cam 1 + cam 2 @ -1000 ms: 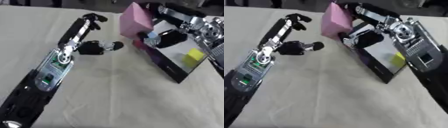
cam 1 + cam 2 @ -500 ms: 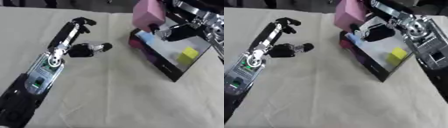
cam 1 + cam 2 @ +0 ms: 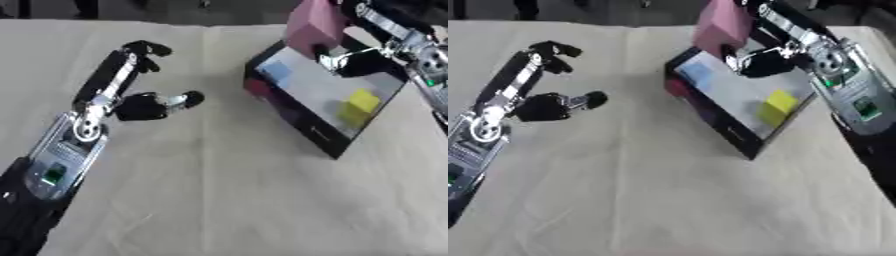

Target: Pick up the objects with one hand, pass them to the other hand, and then place them into the box on the other side of the table.

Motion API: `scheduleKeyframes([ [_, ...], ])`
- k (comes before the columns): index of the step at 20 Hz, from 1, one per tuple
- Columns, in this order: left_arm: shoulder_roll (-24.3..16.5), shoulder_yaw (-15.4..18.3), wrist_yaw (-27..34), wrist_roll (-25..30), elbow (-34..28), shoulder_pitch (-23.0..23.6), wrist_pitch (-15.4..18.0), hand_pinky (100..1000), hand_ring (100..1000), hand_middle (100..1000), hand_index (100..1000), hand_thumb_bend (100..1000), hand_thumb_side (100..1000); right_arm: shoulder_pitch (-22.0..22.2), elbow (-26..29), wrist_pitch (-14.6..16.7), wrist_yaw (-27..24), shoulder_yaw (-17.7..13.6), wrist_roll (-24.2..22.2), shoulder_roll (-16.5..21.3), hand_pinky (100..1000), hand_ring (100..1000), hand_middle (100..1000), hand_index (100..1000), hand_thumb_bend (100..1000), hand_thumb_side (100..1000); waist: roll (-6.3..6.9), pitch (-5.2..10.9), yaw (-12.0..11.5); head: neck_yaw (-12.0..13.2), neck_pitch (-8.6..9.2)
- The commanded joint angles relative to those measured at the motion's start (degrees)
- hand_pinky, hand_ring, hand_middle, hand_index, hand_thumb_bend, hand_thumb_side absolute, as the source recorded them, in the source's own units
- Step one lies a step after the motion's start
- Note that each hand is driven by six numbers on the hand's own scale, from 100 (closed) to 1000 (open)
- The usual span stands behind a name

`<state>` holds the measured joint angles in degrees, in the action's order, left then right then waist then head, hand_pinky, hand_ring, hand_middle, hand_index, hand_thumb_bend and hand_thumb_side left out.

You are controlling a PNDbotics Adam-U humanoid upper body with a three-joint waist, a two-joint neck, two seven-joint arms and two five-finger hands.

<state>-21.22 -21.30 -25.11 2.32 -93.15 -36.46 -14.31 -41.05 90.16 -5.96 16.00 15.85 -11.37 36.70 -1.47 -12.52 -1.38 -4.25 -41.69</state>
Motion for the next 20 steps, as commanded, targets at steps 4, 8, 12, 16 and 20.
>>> scheduleKeyframes([
  [4,-1.8,0.9,0.1,0.1,-1.5,-0.5,0.0,763,695,761,819,769,621,0.0,-2.8,0.9,2.9,-1.5,0.9,2.1,843,704,613,645,100,100,0.84,0.84,0.0,-2.3,0.92],
  [8,-1.8,0.9,0.3,0.0,-1.6,-0.3,-0.1,764,695,761,819,766,622,0.4,-4.7,1.9,4.3,-1.6,0.6,1.8,851,737,676,704,100,100,0.90,0.82,0.1,-2.8,0.99],
  [12,-1.8,0.9,0.3,0.1,-1.6,-0.3,-0.2,764,695,762,819,764,623,0.5,-5.7,2.7,5.0,-1.7,-0.1,1.8,863,786,750,776,100,100,0.95,0.82,0.1,-2.9,0.95],
  [16,-1.7,1.0,0.5,-0.2,-1.7,-0.1,-0.4,761,691,761,826,742,627,0.8,-6.1,3.3,6.2,-1.6,-2.0,1.7,893,872,852,896,100,100,0.97,0.82,0.0,-2.9,0.87],
  [20,-1.6,0.9,0.9,-0.4,-1.6,-0.1,-0.6,761,691,761,826,749,631,0.8,-6.2,3.9,6.9,-1.5,-3.6,1.4,952,982,1000,1000,100,100,0.99,0.79,0.1,-2.7,0.78],
])
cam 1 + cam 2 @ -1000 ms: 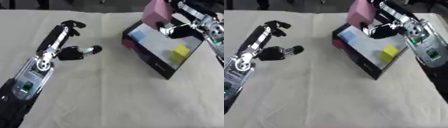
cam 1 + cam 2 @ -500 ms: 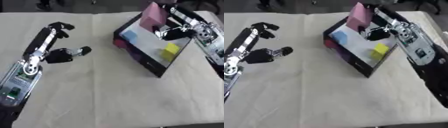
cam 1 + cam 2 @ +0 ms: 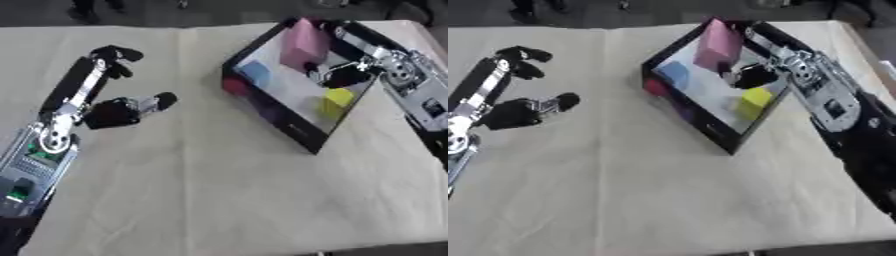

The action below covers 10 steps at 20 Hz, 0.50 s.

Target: Pick up the objects with one hand, pass them to the other hand, and then place them into the box on the other side of the table.

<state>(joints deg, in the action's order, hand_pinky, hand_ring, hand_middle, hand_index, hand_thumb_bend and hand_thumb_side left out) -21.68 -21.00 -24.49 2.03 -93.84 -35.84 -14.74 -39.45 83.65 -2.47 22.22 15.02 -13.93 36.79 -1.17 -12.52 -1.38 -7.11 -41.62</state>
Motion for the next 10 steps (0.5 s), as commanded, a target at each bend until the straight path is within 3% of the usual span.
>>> scheduleKeyframes([
  [1,-1.2,0.6,0.3,-0.1,-0.9,-0.7,-0.2,762,691,761,827,750,632,-0.7,0.3,0.7,0.7,-0.6,-1.6,1.3,966,1000,1000,1000,100,100,0.69,0.79,0.1,0.2,0.70],
  [2,-1.2,0.6,0.3,0.0,-0.9,-0.7,-0.2,762,691,761,827,751,632,-0.7,0.4,1.2,0.7,-0.6,-2.3,1.2,975,1000,1000,1000,106,100,0.70,0.79,0.1,0.2,0.70],
  [4,-1.1,0.6,0.4,0.0,-0.9,-0.7,-0.3,762,691,762,827,752,633,-0.7,0.4,2.0,0.8,-0.8,-3.5,1.3,1000,1000,1000,1000,338,153,0.72,0.79,0.1,0.3,0.69],
  [5,-1.1,0.6,0.4,0.0,-0.9,-0.7,-0.3,762,691,762,828,752,632,-0.7,0.4,2.2,0.9,-1.0,-3.8,1.3,1000,1000,1000,1000,350,264,0.73,0.79,0.1,0.3,0.69],
  [7,-1.1,0.5,0.5,0.1,-1.0,-0.7,-0.3,762,691,762,828,752,630,-0.8,0.3,1.7,1.2,-1.4,-3.0,1.3,1000,1000,1000,1000,314,381,0.74,0.79,0.1,0.3,0.70],
  [10,-1.0,0.5,0.5,0.1,-1.0,-0.8,-0.2,761,690,762,828,751,626,-0.7,0.4,1.0,1.9,-1.4,-1.6,1.3,1000,1000,1000,1000,301,423,0.74,0.78,0.1,0.3,0.75],
])
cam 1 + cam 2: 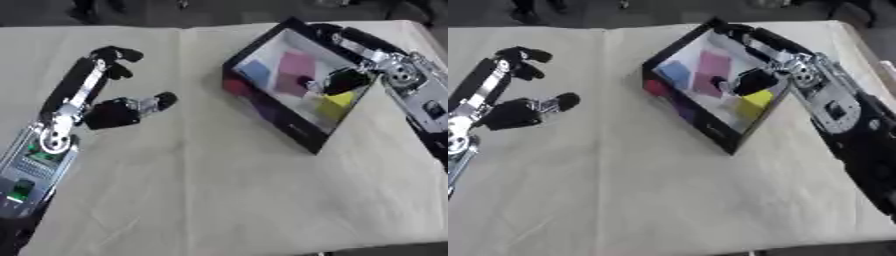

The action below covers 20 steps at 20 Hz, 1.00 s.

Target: Pick up the objects with one hand, pass them to the other hand, and then place them into the box on the other side of the table.

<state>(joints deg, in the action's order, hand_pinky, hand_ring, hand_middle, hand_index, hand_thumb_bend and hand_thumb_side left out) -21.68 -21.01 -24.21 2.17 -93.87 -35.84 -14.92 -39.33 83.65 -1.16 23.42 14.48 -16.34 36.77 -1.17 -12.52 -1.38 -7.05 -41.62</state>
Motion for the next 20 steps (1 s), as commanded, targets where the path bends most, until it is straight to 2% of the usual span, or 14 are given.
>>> scheduleKeyframes([
  [1,-1.0,0.5,0.3,-0.1,-1.0,-0.7,0.0,761,690,761,828,751,627,-0.7,0.4,-0.2,0.9,-0.8,1.0,1.4,1000,1000,1000,1000,309,429,0.74,0.77,0.1,0.2,0.76],
  [9,-1.0,0.4,0.3,0.0,-1.0,-0.7,0.0,761,690,761,828,751,626,-0.6,0.3,0.6,1.4,-0.7,0.6,1.4,1000,1000,1000,1000,318,429,0.78,0.77,0.1,0.2,0.77],
  [10,-1.0,0.5,0.3,0.0,-1.0,-0.7,0.0,761,689,760,826,744,630,-0.8,0.5,0.5,1.2,-1.0,0.7,1.3,993,1000,1000,1000,100,146,0.80,0.81,0.1,0.3,0.75],
  [11,-1.0,0.6,0.3,-0.1,-1.0,-0.6,0.0,760,689,760,826,739,632,-1.0,1.4,0.0,0.7,-1.8,1.2,1.2,980,995,1000,1000,100,100,0.82,0.83,0.2,0.5,0.77],
  [12,-1.1,0.6,0.3,-0.2,-1.1,-0.6,-0.1,760,689,760,825,733,634,-0.9,2.4,-0.7,0.0,-2.6,2.0,1.0,971,984,1000,1000,100,110,0.82,0.84,0.2,0.6,0.77],
  [14,-1.2,0.8,0.4,-0.5,-1.2,-0.5,-0.2,761,688,759,823,719,636,-0.3,4.4,-2.3,-1.7,-3.2,3.6,0.5,956,967,983,1000,100,243,0.84,0.86,0.1,1.0,0.80],
  [15,-1.3,0.9,0.5,-0.7,-1.3,-0.5,-0.2,761,688,758,823,710,638,-0.1,5.2,-3.1,-2.5,-3.4,4.5,0.2,949,960,983,1000,100,252,0.86,0.89,0.1,1.2,0.82],
  [17,-1.5,1.6,1.0,-1.5,-1.7,-0.3,-0.5,764,685,757,821,664,650,0.4,6.9,-4.2,-4.4,-4.3,6.4,-0.2,952,954,987,1000,100,282,0.90,0.95,0.0,1.7,0.86],
  [20,-2.3,3.1,2.1,-3.6,-3.0,0.0,-1.0,767,680,764,822,574,682,1.6,9.1,-4.3,-7.2,-5.9,9.1,-0.5,952,947,996,1000,100,396,0.97,1.07,-0.1,2.6,0.79],
])
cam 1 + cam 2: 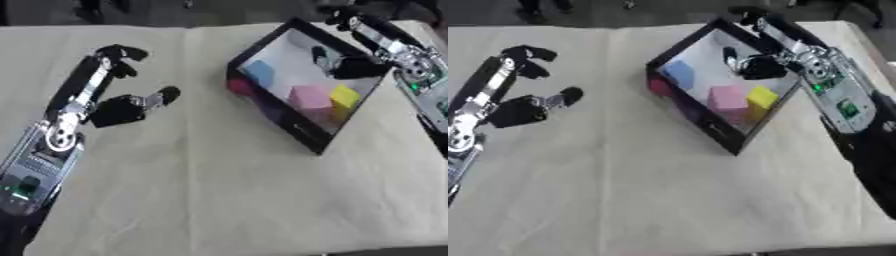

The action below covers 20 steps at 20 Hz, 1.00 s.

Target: Pick up the objects with one hand, pass them to the other hand, and then place them into the box on the other side of the table.

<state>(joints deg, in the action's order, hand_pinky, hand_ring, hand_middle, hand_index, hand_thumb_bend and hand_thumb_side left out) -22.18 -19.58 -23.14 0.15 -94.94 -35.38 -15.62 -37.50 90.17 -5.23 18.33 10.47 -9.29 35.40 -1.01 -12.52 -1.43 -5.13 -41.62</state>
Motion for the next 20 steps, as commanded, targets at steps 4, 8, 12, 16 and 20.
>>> scheduleKeyframes([
  [4,-3.9,5.0,3.5,-5.0,-4.7,0.8,-1.2,769,682,793,826,415,777,2.8,6.7,1.2,-5.7,-3.6,5.6,1.9,937,915,981,1000,100,446,0.92,1.18,-0.2,2.0,0.66],
  [8,-6.5,8.4,6.6,-8.4,-7.5,3.3,-1.9,782,691,811,831,193,960,6.1,11.0,0.8,-9.1,-6.1,8.8,3.5,924,900,974,991,100,487,1.07,1.24,-0.2,2.8,0.53],
  [12,-8.4,11.5,10.2,-11.9,-9.8,5.8,-2.1,787,685,812,845,197,905,9.6,15.6,1.9,-12.6,-8.1,12.2,4.2,924,899,958,989,100,517,1.18,1.10,-0.2,3.6,0.54],
  [16,-9.4,14.8,13.6,-15.3,-11.1,7.9,-2.2,755,675,803,836,261,822,13.2,18.5,2.8,-16.2,-9.7,15.7,3.9,921,893,951,986,100,524,1.12,0.91,-0.3,5.1,0.65],
  [20,-8.9,17.2,17.0,-18.0,-11.0,9.6,-3.6,750,668,801,827,292,814,16.5,19.8,3.8,-19.9,-11.0,18.9,3.9,925,910,959,991,100,527,1.08,0.75,-0.5,6.4,0.70],
])
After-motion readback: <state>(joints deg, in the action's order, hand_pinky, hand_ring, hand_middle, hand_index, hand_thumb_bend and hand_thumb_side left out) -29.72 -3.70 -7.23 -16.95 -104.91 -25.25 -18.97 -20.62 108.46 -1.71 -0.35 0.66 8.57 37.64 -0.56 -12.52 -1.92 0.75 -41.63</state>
